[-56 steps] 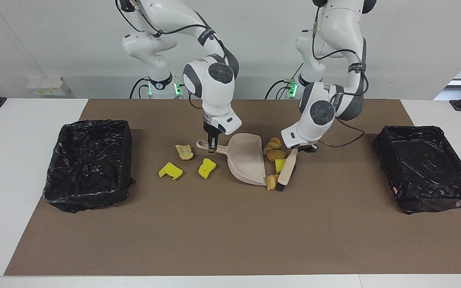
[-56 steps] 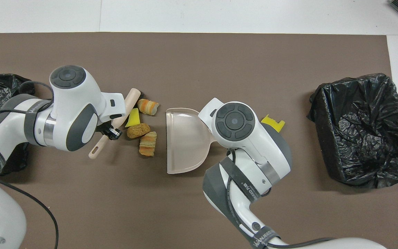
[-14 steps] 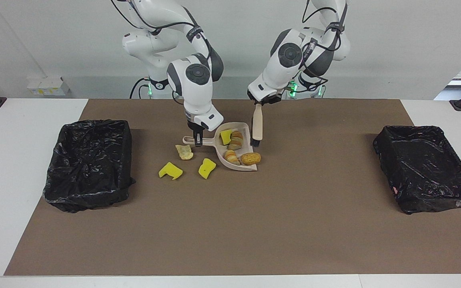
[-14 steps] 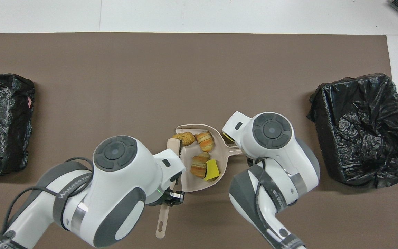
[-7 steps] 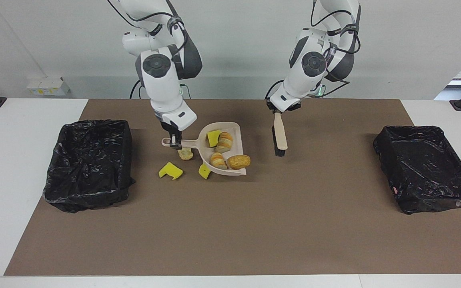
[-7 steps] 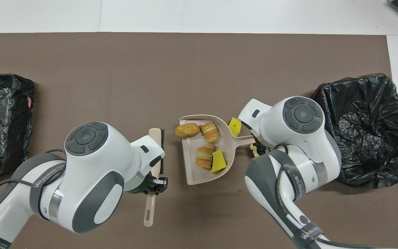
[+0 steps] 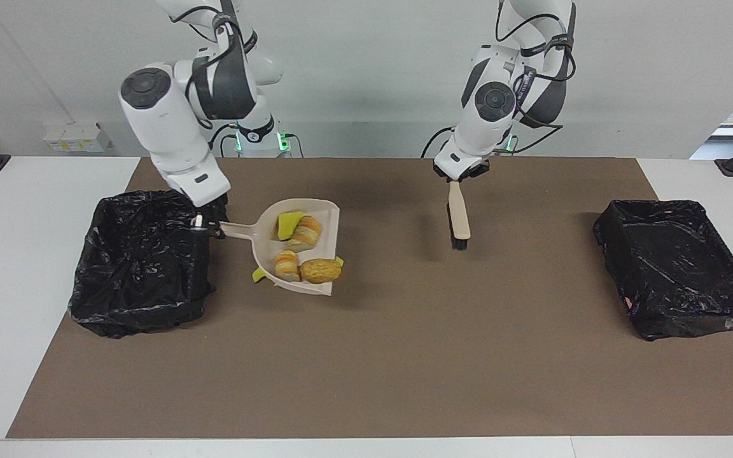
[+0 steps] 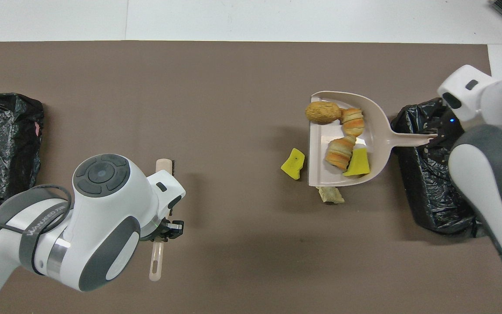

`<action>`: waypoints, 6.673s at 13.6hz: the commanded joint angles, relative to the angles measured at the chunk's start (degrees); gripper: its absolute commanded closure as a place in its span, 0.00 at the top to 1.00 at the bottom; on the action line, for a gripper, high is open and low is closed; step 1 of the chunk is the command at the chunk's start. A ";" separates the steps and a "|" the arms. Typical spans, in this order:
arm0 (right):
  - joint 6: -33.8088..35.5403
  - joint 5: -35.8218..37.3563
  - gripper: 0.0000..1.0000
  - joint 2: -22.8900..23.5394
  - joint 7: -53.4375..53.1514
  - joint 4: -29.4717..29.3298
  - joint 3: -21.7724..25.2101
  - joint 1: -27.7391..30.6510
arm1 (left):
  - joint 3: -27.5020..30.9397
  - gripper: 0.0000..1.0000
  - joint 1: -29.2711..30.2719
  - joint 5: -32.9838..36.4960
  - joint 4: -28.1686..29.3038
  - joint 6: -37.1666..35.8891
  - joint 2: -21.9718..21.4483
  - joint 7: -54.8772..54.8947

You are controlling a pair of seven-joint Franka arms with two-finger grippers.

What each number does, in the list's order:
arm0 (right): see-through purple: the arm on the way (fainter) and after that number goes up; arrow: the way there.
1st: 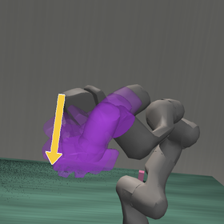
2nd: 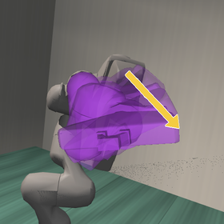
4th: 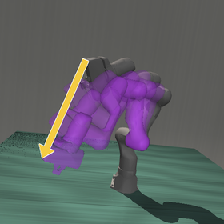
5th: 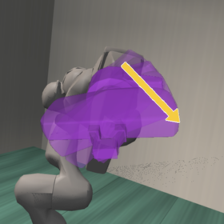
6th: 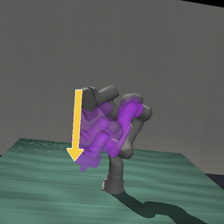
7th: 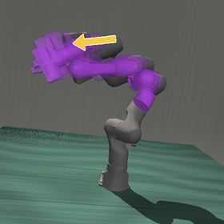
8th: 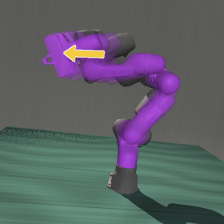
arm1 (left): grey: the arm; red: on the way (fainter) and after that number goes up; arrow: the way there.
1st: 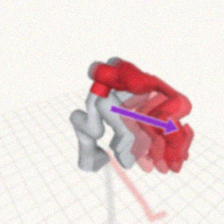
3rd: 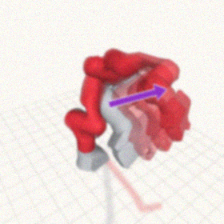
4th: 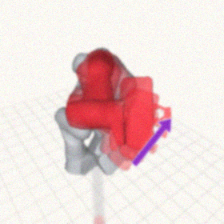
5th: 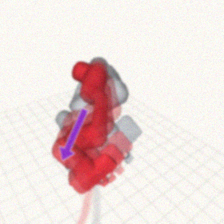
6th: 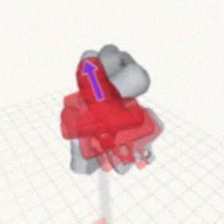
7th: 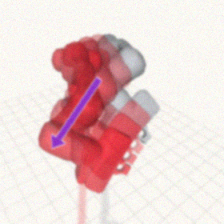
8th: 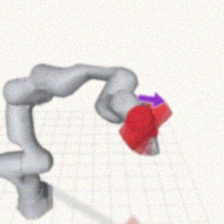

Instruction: Sweep and dump trash in bin

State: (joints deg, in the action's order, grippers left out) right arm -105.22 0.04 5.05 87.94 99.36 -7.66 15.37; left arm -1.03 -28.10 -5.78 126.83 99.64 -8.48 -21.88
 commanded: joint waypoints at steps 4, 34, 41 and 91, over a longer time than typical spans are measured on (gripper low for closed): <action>2.84 6.86 0.00 -0.13 16.53 -3.65 0.98 11.26 | -0.73 0.00 -12.31 -1.33 12.81 9.05 -3.82 -7.81; 9.06 9.90 0.00 -12.79 -53.08 8.31 -1.64 0.03 | -0.03 1.00 -0.49 -1.52 -17.12 -1.11 1.62 3.85; 7.49 3.38 0.00 -1.81 -82.92 0.75 -1.92 -15.24 | 0.32 1.00 13.75 1.73 -41.21 -17.70 7.60 17.28; -4.60 -10.70 0.00 -5.65 -147.89 19.13 -1.83 -54.77 | 0.76 1.00 20.89 4.46 -44.31 -19.22 6.81 30.67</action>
State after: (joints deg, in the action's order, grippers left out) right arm -116.21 -13.38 2.67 -60.34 119.89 -9.20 -43.58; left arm 0.17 -7.84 -2.32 83.39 80.27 -2.06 8.03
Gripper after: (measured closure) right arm 0.731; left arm 0.000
